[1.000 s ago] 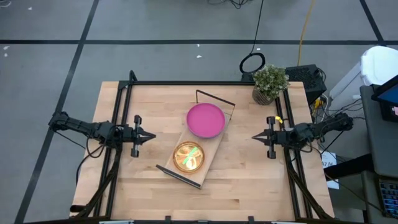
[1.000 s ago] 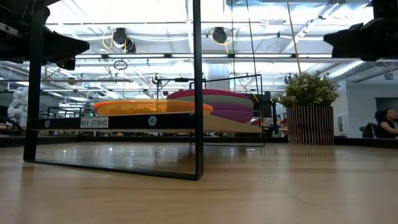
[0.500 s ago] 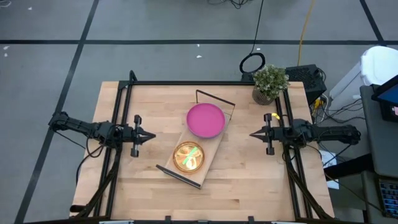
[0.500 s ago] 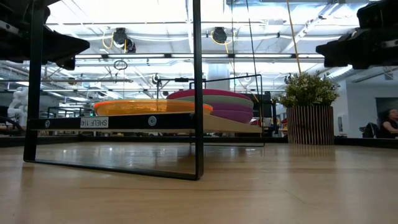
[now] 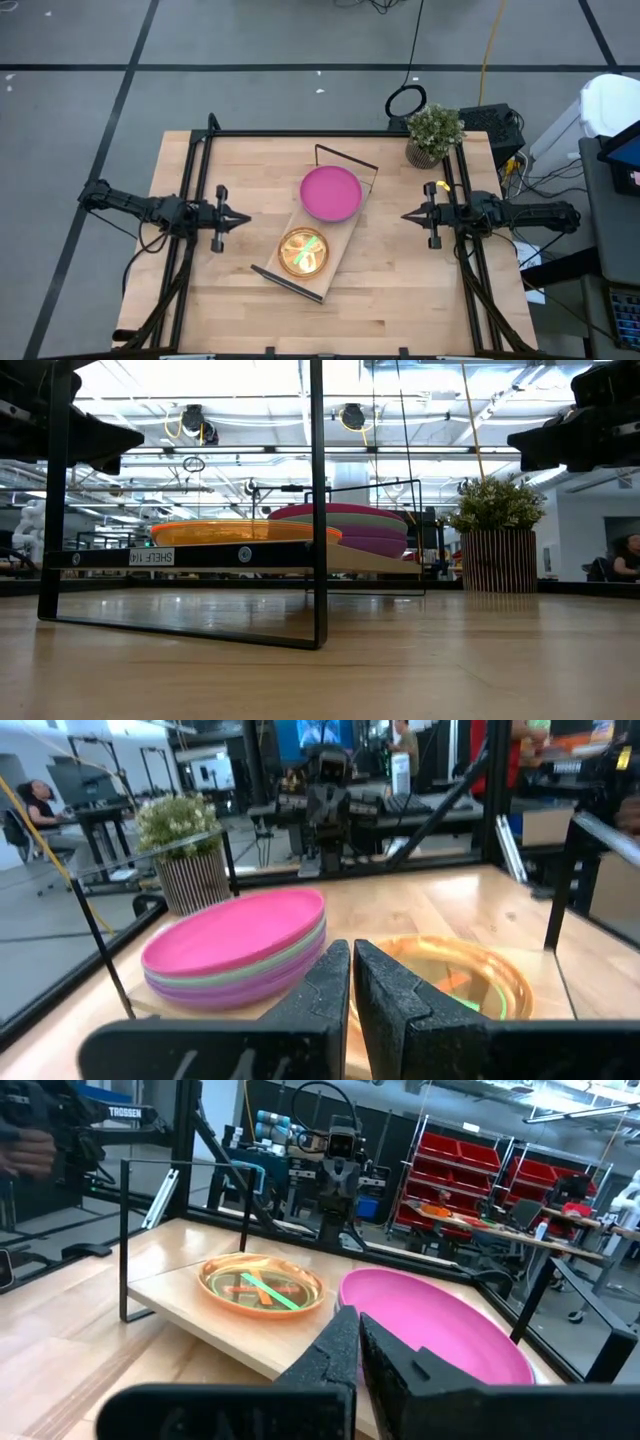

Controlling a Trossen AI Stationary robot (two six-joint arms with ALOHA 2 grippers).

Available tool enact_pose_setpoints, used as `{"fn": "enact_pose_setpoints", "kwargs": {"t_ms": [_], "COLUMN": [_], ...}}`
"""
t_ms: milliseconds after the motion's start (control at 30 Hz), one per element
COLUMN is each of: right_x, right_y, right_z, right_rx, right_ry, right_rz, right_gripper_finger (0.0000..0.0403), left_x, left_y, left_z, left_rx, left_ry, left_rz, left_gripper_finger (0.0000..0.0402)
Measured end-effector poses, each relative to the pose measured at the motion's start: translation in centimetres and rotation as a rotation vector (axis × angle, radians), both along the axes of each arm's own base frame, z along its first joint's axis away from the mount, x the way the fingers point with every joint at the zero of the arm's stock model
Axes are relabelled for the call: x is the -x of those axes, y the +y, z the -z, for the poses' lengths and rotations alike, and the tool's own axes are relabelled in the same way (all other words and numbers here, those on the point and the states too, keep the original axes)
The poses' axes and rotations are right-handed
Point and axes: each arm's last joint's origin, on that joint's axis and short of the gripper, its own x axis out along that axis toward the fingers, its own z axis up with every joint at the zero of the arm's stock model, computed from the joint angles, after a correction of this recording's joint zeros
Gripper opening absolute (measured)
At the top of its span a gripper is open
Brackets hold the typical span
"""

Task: Place and stack plates onto a shelf
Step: Return to Home Position

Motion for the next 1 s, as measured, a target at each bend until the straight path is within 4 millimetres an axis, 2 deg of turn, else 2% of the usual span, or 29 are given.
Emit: {"fn": "enact_pose_setpoints", "kwargs": {"t_ms": [533, 733, 1000], "right_x": [0.0, 0.0, 0.0], "right_y": [0.0, 0.0, 0.0], "right_z": [-0.1, -0.1, -0.1], "right_rx": [0.002, 0.002, 0.002], "right_ry": [-0.011, -0.012, -0.012], "right_rz": [-0.003, -0.003, -0.003], "right_gripper_finger": [0.0, 0.0, 0.0], "left_x": [-0.2, -0.2, -0.3], "left_y": [1.1, 1.5, 2.1], "left_z": [0.3, 0.3, 0.3], "left_rx": [-0.028, -0.01, -0.003], "left_ry": [0.03, 0.029, 0.032], "left_rz": [-0.108, -0.067, -0.115], "left_gripper_finger": [0.0023, 0.0023, 0.0023]}}
